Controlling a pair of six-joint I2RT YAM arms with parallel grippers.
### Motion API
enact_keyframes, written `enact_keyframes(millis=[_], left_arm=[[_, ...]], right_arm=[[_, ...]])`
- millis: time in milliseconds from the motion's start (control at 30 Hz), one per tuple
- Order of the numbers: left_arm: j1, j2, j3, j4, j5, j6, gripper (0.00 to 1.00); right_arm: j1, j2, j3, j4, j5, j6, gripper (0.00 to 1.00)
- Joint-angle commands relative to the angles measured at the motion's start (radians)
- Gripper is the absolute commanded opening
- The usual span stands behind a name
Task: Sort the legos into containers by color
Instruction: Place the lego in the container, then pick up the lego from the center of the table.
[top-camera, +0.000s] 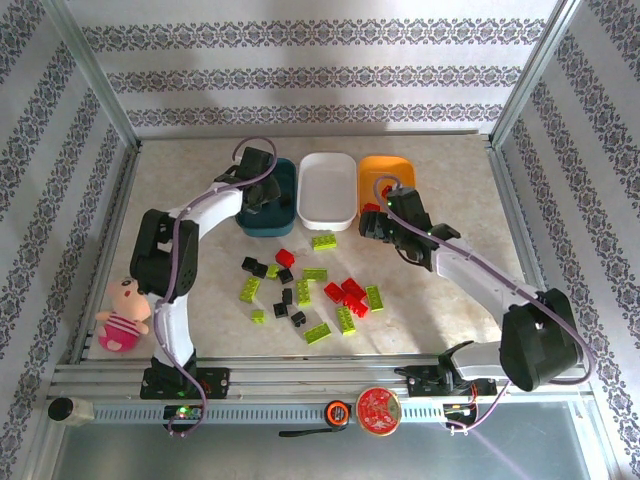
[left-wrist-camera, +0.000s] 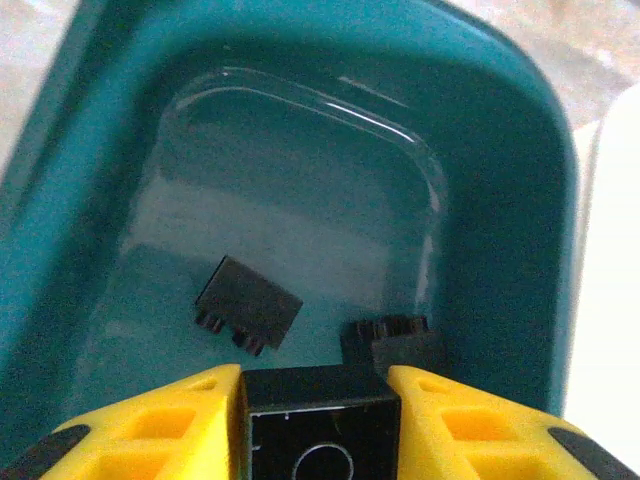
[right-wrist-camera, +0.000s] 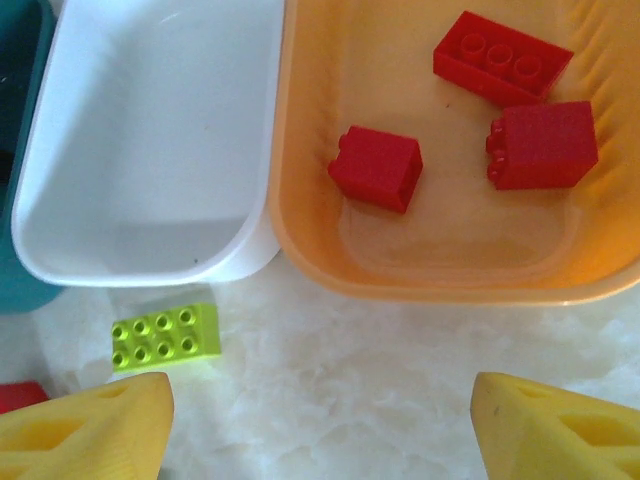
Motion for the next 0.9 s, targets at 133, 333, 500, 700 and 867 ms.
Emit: enact_keyframes(millis=[133, 333, 500, 700, 867], left_arm=[[0.011, -0.064, 0.037, -0.041, 0.051, 0.004, 0.68], [-0.002, -0.284, -0.162, 0.066, 0.132, -0.043, 0.87], [-0.029, -0.499, -0.403, 0.151, 0.192, -0.066, 1.00], [-0.048, -0.741, -0.719, 0.224, 0.195, -0.099, 1.00], [-0.058, -0.923, -0.956, 0.342, 0.171, -0.122, 1.00]], right_arm=[[0.052, -0.058, -0.059, -0.006, -0.044, -0.015, 0.81], [0.088, -0.033, -0.046, -0.018, -0.072, -0.029, 0.82], [0.151, 0.028, -0.021, -0.018, -0.099, -0.062, 0.83], [0.253, 0.151, 0.032, 0.020, -0.040, -0.032, 0.85], [0.310, 0.286, 0.085, 0.124, 0.064, -0.031, 0.98]])
